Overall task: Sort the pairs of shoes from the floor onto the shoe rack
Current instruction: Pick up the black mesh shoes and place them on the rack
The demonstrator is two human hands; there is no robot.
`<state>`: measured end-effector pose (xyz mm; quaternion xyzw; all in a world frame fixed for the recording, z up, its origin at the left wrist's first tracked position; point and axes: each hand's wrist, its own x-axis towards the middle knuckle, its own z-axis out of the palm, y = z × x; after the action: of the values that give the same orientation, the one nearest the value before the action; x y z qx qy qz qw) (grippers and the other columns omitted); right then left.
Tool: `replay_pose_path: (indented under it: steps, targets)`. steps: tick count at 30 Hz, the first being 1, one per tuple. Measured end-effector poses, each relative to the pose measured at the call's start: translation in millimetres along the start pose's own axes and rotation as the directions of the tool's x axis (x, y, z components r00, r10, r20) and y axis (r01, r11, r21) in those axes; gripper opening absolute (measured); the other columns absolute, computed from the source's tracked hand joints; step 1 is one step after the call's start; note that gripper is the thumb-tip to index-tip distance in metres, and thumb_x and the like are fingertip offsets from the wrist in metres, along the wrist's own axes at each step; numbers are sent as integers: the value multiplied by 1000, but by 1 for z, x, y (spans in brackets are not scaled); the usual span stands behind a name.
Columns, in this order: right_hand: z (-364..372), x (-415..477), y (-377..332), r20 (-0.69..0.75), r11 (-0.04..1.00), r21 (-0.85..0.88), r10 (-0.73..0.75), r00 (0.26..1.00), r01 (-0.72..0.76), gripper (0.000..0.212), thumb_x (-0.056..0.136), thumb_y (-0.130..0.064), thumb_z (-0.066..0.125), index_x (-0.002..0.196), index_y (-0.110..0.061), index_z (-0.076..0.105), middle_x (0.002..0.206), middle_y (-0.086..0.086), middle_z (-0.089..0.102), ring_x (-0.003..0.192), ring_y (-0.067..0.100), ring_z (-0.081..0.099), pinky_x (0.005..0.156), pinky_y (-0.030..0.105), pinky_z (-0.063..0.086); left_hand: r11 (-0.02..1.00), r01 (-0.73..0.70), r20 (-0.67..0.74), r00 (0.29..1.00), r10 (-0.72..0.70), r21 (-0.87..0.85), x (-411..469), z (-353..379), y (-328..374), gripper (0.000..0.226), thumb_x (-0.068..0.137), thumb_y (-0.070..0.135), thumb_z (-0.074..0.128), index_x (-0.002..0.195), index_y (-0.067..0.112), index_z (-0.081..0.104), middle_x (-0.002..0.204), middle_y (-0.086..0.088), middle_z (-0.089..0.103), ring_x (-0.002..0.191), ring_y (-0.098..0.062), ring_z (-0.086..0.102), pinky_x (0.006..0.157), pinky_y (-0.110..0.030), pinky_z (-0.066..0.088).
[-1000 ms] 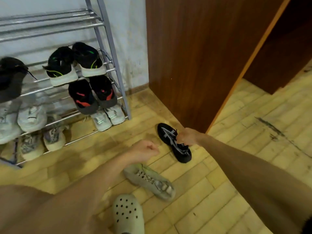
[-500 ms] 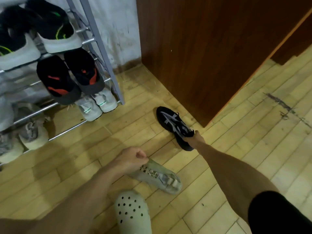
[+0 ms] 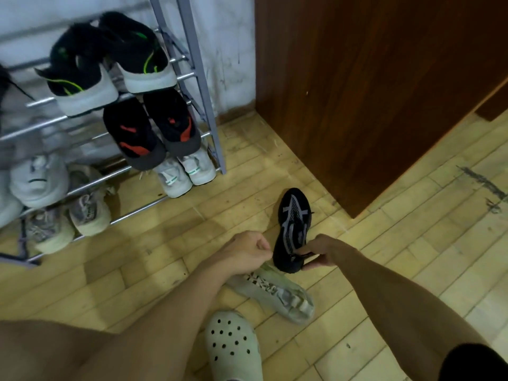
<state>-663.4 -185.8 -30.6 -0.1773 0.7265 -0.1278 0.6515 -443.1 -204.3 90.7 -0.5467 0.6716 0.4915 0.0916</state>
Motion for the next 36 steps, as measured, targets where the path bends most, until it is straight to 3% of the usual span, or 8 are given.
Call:
replay_pose_path:
  steps: [5,11,15,17,22,29,33,36]
  targets:
    - [15,-42,-14,91,985,10,-172,981,172,33,80,-2,74,111,-1,63,128,13,60,110,27,59,73,36,62,998,36,-145,988,-43,-54,-18,-5,5,12,89,26,54,99,29,60,117,4,60,110,-16,55,94,-29,44]
    - [37,-129,-64,157,838,-171,-497,854,519,43,76,-13,81,114,-7,61,98,5,69,79,16,70,68,29,62,949,87,-319,929,-187,-302,-61,-25,13,63,86,39,63,139,11,42,140,-6,50,125,-26,50,98,-33,44]
    - [66,-198,-109,238,685,-204,-659,714,700,36,79,-11,77,113,-9,66,91,4,70,66,7,68,59,18,58,877,-49,-450,871,-197,-478,-104,-69,22,31,86,30,68,105,8,59,114,-2,57,108,-27,58,93,-37,49]
    - [83,-232,-131,269,619,-198,-711,649,760,36,81,-11,75,116,-12,65,92,4,69,72,11,67,64,19,59,870,-122,-529,831,-174,-477,-130,-95,24,30,83,24,71,107,9,64,111,-1,65,103,-26,63,83,-36,53]
    - [133,-303,-177,340,474,-222,-782,523,852,34,87,-26,69,120,-18,65,95,1,73,79,17,70,73,26,60,804,-290,-666,727,-169,-520,-210,-153,9,37,80,6,74,113,-5,61,119,-17,66,110,-33,63,94,-50,51]
    - [231,-378,-216,388,371,-262,-805,449,891,37,81,-19,76,115,-8,67,101,4,74,92,17,71,74,33,61,803,-372,-796,573,-196,-466,-305,-195,-35,32,79,4,73,108,1,60,99,-12,66,94,-29,66,74,-40,59]
    - [294,-402,-222,440,305,-306,-794,419,902,25,78,-8,78,100,-6,66,84,4,71,66,11,70,51,21,58,778,-395,-790,578,-202,-489,-350,-206,-80,24,86,4,66,107,8,55,95,-8,64,93,-26,64,78,-37,56]
    - [346,-398,-223,470,229,-418,-774,424,879,17,76,-8,79,90,-7,69,80,4,71,64,15,69,51,21,58,780,-341,-766,590,-257,-525,-373,-202,-139,18,90,15,62,108,11,61,110,-13,67,95,-27,66,93,-46,54]
